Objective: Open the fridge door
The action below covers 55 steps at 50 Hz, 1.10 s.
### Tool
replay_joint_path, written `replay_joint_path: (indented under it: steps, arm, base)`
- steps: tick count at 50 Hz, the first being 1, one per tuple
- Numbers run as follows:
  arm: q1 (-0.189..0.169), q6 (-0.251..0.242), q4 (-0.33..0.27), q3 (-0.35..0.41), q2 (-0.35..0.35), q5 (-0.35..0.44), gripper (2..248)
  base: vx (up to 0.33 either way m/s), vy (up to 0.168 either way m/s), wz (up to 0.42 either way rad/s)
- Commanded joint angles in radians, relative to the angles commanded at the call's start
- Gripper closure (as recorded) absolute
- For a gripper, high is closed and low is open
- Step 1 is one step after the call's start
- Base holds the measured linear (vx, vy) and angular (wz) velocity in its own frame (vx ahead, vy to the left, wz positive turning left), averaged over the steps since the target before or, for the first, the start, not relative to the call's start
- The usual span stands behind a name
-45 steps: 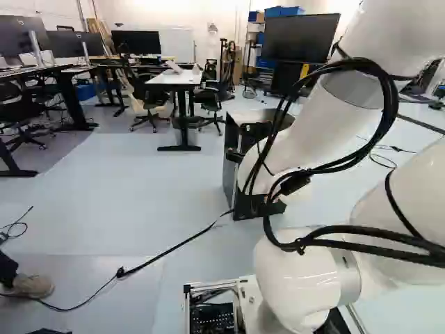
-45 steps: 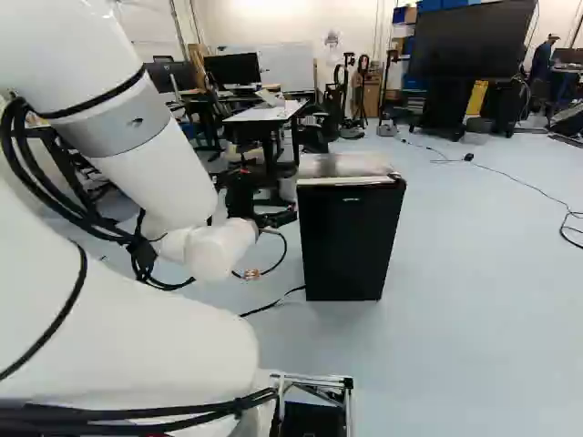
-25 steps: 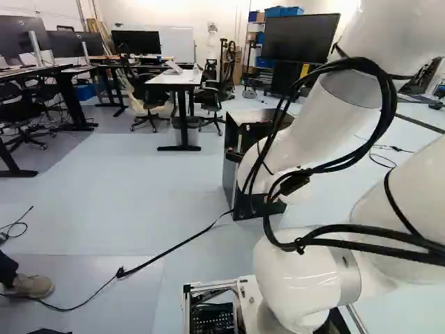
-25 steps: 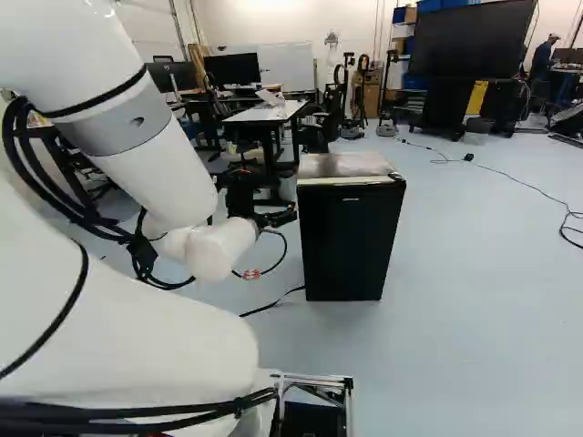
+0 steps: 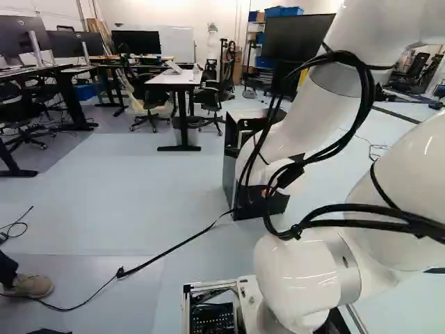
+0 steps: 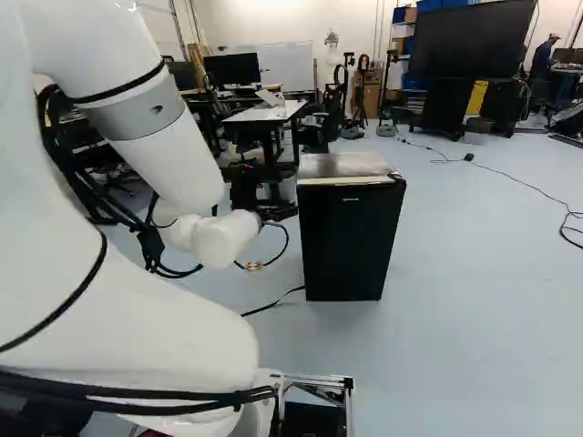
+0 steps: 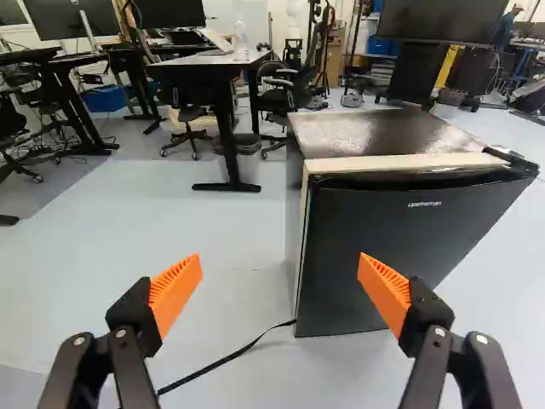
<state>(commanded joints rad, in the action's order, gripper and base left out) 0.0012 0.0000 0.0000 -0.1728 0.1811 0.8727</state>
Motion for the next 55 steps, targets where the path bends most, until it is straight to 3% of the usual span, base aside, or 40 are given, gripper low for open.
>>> replay_joint_path:
  steps: [30, 55]
  arm:
    - [0.037, 0.0, 0.007, -0.102, -0.109, 0.0, 3]
    - [0.1, 0.0, 0.061, -0.195, -0.202, 0.0, 3]
  base:
    - [0.0, 0.0, 0.0]
    - [0.0, 0.0, 0.0]
